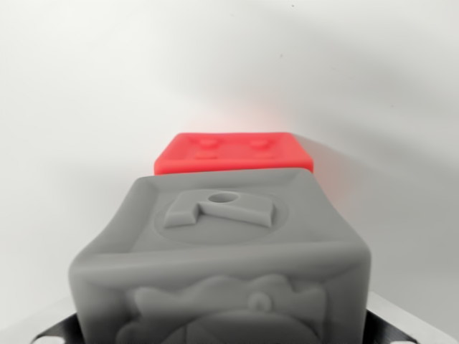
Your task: Destack cube
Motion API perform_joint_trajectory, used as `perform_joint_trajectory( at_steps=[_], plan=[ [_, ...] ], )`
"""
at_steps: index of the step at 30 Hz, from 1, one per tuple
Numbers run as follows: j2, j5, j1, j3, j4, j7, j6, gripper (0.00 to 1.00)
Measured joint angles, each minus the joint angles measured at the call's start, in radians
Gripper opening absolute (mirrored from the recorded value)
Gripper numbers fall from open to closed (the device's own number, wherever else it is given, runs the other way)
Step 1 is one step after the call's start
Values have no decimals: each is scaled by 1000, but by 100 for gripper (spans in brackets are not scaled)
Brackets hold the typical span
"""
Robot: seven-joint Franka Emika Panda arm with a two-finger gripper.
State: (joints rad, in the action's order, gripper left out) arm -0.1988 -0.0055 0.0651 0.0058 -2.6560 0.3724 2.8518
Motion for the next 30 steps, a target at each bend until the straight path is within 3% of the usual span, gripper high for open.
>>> perform_joint_trajectory(
  at_steps=[30],
  plan=[
    [181,0,0,0,-12,0,-165,0]
  ],
)
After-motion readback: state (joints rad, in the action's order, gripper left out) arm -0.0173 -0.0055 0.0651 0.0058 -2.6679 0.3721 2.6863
